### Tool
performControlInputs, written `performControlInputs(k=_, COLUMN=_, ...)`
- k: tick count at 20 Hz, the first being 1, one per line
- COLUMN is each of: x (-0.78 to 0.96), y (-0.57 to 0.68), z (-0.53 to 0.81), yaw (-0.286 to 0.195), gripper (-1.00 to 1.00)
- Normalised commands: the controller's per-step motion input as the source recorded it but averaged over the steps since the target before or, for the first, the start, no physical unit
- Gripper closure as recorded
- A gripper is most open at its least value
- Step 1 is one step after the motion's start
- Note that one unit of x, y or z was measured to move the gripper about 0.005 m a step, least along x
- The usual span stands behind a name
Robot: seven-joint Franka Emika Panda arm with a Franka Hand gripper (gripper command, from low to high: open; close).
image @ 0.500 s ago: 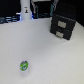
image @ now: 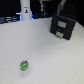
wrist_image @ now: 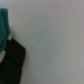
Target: Open the kcup holder, insert the kcup into the holder, and close the kcup holder
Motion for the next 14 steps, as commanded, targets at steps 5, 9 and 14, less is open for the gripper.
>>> performControlInputs(k=5, x=-0.07, y=0.85, z=-0.05, yaw=-0.177, gripper=-1.00)
performControlInputs(k=9, x=-0.18, y=0.74, z=-0.12, yaw=-0.170, gripper=-1.00)
performControlInputs(k=14, x=-0.23, y=0.62, z=-0.19, yaw=-0.157, gripper=-1.00)
